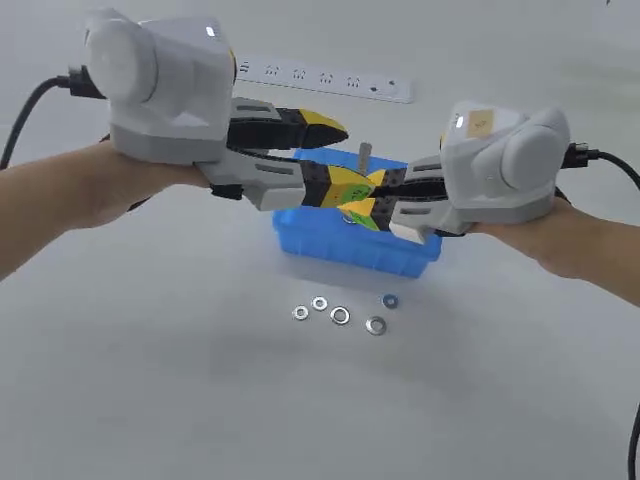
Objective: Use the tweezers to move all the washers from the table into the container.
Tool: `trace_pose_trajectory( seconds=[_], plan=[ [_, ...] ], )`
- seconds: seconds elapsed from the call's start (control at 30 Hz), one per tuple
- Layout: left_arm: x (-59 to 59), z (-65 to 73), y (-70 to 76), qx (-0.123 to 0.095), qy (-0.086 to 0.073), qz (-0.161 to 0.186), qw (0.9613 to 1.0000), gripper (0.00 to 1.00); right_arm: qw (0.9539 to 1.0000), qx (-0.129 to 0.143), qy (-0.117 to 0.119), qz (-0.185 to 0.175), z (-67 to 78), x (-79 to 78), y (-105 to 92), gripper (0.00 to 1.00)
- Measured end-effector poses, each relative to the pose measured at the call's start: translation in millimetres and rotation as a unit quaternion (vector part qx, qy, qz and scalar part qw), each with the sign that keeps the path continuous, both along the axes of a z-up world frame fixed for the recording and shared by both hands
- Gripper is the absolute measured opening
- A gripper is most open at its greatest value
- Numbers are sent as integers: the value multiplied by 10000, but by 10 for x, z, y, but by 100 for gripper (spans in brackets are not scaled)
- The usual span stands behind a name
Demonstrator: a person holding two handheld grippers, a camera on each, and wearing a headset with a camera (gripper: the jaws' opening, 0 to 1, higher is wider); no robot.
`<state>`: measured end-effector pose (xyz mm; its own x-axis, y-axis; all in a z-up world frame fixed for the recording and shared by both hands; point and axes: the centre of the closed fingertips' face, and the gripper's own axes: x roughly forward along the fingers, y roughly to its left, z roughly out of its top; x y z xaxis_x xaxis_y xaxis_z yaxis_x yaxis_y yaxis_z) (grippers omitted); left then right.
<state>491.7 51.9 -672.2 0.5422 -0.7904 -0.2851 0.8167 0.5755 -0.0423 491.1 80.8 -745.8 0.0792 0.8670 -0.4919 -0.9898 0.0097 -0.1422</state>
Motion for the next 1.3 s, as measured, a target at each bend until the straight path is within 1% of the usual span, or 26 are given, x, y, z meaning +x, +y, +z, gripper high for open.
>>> trace_pose_trajectory(
  seconds=[0.07,0.13,0.2,0.27,0.4,0.47,0.5,0.53,0.6,0.7,0.77,0.83,0.87,0.9,0.93,0.97,1.0,1.03,1.07,1.13,1.17,1.3],
  plan=[
    [-4,-3,-19,7,21,-57,10000,37,10000,0,21,-8,-5,-5,-2,7],
    [-33,8,-38,25,16,-123,9999,30,10000,-2,21,-6,-9,-8,-4,7],
    [-49,16,-41,49,23,-166,9998,29,10000,1,45,2,-15,-18,-7,7],
    [-60,23,-26,82,12,-196,9998,25,10000,-14,47,16,-26,-24,-12,7],
    [-88,49,-25,49,-10,-288,9996,20,9999,-16,101,37,-41,-43,-18,7],
    [-107,48,-34,52,5,-340,9994,20,9999,-17,117,60,-40,-53,-19,7],
    [-136,56,-52,8,31,-411,9991,20,9999,-12,129,75,-37,-60,-18,7],
    [-135,58,-54,22,1,-417,9991,19,9998,2,146,96,-33,-68,-16,7],
    [-157,53,-74,32,8,-505,9987,17,9998,7,171,131,-32,-82,-15,7],
    [-158,59,-86,30,-24,-548,9985,11,9997,20,207,161,-29,-99,-14,7],
    [-155,52,-83,35,-12,-574,9983,8,9996,2,207,191,-32,-110,-20,7],
    [-164,39,-63,77,-2,-618,9981,8,9996,-31,193,220,-38,-123,-32,7],
    [-170,42,-54,137,-80,-658,9977,8,9995,-28,213,227,-37,-129,-37,7],
    [-185,45,-60,148,-101,-707,9973,7,9995,-17,220,231,-33,-133,-38,7],
    [-191,46,-62,218,-173,-728,9970,7,9995,-19,192,252,-31,-137,-37,8],
    [-186,48,-58,316,-288,-753,9962,7,9995,-24,200,252,-31,-140,-36,8],
    [-214,56,-91,288,-268,-820,9959,6,9995,-13,198,263,-24,-146,-30,8],
    [-209,63,-97,305,-308,-807,9958,6,9995,-11,193,267,-20,-148,-24,8],
    [-198,72,-95,347,-389,-815,9953,5,9994,-13,196,269,-16,-151,-17,8],
    [-191,79,-93,333,-381,-811,9954,5,9996,-30,83,281,-3,-144,-1,9],
    [-184,83,-90,344,-404,-801,9954,5,9996,-54,8,275,1,-134,2,9],
    [-162,94,-74,409,-478,-790,9949,4,9996,-91,-129,228,10,-94,0,11]
  ],
)
